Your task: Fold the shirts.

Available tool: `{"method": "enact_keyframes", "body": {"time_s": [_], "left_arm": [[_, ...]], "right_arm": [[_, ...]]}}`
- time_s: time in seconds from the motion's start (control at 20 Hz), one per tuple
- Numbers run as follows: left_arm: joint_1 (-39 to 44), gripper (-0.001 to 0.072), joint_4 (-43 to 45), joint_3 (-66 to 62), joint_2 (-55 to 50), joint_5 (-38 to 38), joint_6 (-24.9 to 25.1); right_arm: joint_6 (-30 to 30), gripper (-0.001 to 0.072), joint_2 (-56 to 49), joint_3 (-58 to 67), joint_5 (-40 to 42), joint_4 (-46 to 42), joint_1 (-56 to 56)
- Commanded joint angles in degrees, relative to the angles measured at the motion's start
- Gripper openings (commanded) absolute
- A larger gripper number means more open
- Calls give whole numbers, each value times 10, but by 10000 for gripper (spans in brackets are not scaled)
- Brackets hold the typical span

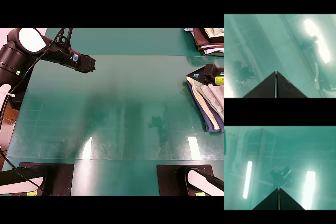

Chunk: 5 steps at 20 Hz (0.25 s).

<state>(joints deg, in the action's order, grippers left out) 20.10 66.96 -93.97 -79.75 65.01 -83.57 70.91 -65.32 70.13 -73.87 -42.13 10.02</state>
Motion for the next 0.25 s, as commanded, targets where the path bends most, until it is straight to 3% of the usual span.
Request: {"method": "enact_keyframes", "body": {"time_s": [0.0, 0.2], "left_arm": [[0, 22, 0, 0, 0, 0, 0], [0, 22, 0, 0, 0, 0, 0]], "right_arm": [[-1, 14, 0, 0, 2, 1, -17], [-1, 14, 0, 0, 1, 1, -13]]}}
